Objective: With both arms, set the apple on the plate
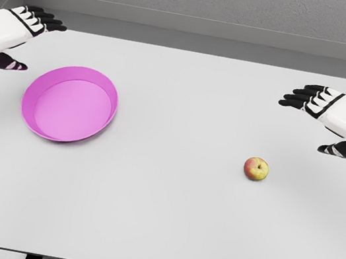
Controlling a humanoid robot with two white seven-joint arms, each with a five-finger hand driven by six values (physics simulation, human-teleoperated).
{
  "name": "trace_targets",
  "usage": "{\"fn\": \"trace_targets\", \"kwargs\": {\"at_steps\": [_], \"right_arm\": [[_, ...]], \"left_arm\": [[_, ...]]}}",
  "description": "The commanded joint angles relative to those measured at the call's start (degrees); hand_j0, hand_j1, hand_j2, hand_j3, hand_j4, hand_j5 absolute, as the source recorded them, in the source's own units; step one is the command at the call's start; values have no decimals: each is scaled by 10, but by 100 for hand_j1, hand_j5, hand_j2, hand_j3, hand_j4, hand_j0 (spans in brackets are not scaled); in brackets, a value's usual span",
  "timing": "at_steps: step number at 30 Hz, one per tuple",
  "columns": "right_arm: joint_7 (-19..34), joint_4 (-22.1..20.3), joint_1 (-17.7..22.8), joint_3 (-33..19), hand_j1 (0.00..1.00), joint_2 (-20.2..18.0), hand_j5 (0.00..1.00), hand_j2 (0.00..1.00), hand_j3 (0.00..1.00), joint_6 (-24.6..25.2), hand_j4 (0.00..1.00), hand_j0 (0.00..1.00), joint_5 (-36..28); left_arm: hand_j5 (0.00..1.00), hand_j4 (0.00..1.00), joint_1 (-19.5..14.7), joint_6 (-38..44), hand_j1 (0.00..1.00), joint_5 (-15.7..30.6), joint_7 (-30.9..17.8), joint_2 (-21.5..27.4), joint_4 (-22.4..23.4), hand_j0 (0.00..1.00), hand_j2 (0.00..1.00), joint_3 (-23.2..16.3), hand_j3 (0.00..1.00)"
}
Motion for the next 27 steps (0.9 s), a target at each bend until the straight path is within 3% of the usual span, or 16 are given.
{"fn": "trace_targets", "kwargs": {"at_steps": [1, 4, 8, 9, 11, 13, 16, 20, 27], "right_arm": [[0, 0, 0, -1, 100, -1, 100, 100, 100, 1, 100, 100, -2], [-1, 0, 1, 9, 100, 4, 100, 100, 100, -1, 100, 100, -4], [-1, 0, -2, 80, 100, 24, 100, 100, 100, 5, 100, 100, -6], [10, 0, -4, 95, 100, 25, 100, 100, 100, 6, 100, 100, -6], [83, 0, -17, 108, 100, 32, 100, 100, 100, 10, 100, 100, -7], [119, 0, -27, 115, 100, 38, 100, 100, 100, 47, 100, 100, -7], [166, 13, -88, 178, 100, 64, 100, 100, 100, 107, 100, 100, -8], [175, 55, -138, 247, 100, 90, 100, 100, 100, 154, 100, 100, -8], [177, 59, -157, 274, 100, 105, 100, 100, 100, 154, 100, 100, -9]], "left_arm": [[100, 100, 0, 0, 100, 3, -1, 2, -2, 100, 100, 0, 100], [100, 100, 0, 0, 100, 3, -1, 2, -4, 100, 100, -1, 100], [100, 100, 0, 0, 100, 2, -2, 2, -4, 100, 100, -1, 100], [100, 100, 0, 0, 100, 2, -2, 2, -4, 100, 100, -1, 100], [100, 100, 0, 0, 100, 2, -2, 3, -3, 100, 100, -1, 100], [100, 100, 0, 0, 100, 2, -2, 2, -4, 100, 100, -1, 100], [100, 100, 0, 0, 100, 2, -3, 2, -4, 100, 100, -1, 100], [100, 100, 1, 0, 100, 2, -3, 2, -4, 100, 100, -1, 100], [100, 100, 1, 0, 100, 1, -3, 2, -4, 100, 100, -1, 100]]}}
